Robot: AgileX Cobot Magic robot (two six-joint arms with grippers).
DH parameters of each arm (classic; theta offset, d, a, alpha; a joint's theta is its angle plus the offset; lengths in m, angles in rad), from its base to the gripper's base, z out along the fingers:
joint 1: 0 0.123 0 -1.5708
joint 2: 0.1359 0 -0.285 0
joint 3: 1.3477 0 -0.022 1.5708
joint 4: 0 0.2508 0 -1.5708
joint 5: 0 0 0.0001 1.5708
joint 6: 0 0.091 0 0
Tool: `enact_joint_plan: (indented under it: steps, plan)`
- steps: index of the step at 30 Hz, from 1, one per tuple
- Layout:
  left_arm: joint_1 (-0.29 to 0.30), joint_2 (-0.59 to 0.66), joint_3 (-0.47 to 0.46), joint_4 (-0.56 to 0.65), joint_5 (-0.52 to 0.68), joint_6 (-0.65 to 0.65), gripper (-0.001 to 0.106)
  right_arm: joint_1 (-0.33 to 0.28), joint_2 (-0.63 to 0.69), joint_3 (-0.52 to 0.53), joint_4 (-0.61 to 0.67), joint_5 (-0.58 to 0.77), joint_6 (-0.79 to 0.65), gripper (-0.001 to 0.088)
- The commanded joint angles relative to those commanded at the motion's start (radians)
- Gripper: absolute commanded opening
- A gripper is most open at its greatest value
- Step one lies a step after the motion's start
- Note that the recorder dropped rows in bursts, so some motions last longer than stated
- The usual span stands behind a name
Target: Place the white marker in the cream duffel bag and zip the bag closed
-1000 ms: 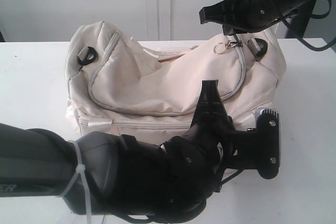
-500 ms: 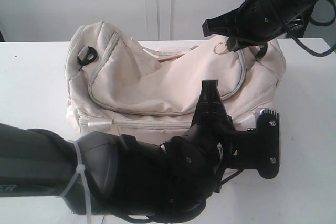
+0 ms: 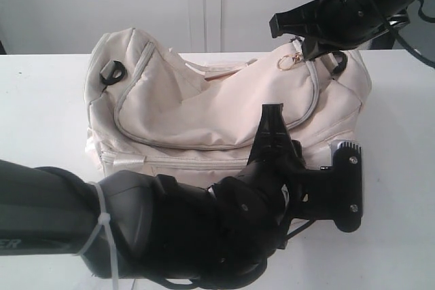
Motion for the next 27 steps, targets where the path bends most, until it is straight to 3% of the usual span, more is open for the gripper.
enact_joint_plan:
  steps: [3,7,14,22,27]
  plan:
    - [-0.002,0.0,0.0,0.0,0.039,0.0,0.068,0.0,0.0,0.0,0.0,0.005,0.0,0.0]
    - [-0.002,-0.019,0.0,-0.004,0.084,-0.002,0.074,0.0,0.0,0.0,0.0,0.005,0.004,0.0]
    - [-0.017,-0.079,0.0,-0.17,0.073,0.001,0.074,0.0,0.0,0.0,0.0,0.011,0.012,0.0]
    - [-0.076,-0.147,0.0,-0.229,0.066,0.005,0.074,0.0,0.0,0.0,0.0,0.022,0.02,0.0]
    - [-0.083,-0.17,0.0,-0.327,0.083,0.008,0.061,0.0,0.0,0.0,0.0,0.026,0.02,0.0]
